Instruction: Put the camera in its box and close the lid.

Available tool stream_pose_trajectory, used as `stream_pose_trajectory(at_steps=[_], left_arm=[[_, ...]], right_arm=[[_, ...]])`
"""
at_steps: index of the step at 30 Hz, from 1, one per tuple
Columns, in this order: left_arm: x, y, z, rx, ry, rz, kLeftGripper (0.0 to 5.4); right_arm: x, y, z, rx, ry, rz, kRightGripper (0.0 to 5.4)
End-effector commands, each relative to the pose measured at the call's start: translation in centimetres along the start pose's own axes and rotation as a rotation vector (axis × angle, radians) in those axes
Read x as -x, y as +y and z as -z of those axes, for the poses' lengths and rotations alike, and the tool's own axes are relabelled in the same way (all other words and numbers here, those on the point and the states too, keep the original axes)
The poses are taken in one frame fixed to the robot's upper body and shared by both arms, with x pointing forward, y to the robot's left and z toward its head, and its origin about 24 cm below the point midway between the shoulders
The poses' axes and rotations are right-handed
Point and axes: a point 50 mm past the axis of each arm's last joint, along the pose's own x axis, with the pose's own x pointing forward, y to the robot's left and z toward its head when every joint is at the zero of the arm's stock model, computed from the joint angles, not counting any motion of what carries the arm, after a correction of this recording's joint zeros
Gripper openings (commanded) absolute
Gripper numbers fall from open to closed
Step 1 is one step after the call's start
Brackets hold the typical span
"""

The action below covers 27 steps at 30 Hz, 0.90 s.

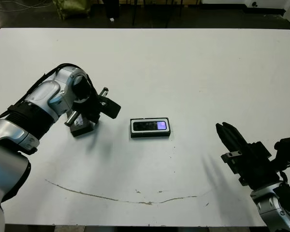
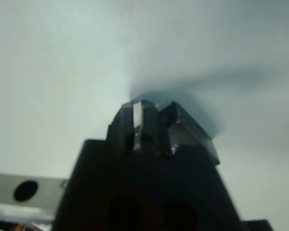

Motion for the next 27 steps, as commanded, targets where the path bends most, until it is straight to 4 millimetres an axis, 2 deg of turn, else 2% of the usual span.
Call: stream_pose_trajectory(at_steps=[1,11,17,20,24,27], left_arm=[[-0.5,-1.3,0.9,0.022,0.012,0.049,0.00],[-0.7,-3.6,2.0,-0.020,0.079,0.131,0.00],[-1.1,-3.9,1.9,-0.025,0.066,0.140,0.00],[-0.3,-3.4,1.0,-0.022,-0.008,0.040,0.00],[2.0,-2.8,-1.0,-0.029,-0.190,-0.143,0.00],[2.9,-2.7,-1.8,0.059,-0.328,-0.236,0.00]], right_arm=[[0.3,-0.3,0.4,-0.012,0.030,0.017,0.03],[0.4,-0.1,0.3,-0.003,0.036,0.014,0.03],[0.3,0.1,0.3,-0.034,0.030,-0.008,0.03],[0.3,0.1,0.3,-0.030,0.038,-0.014,0.03],[0.2,0.2,0.4,-0.034,0.036,-0.026,0.03],[0.1,0.1,0.7,-0.051,0.037,-0.030,0.03]])
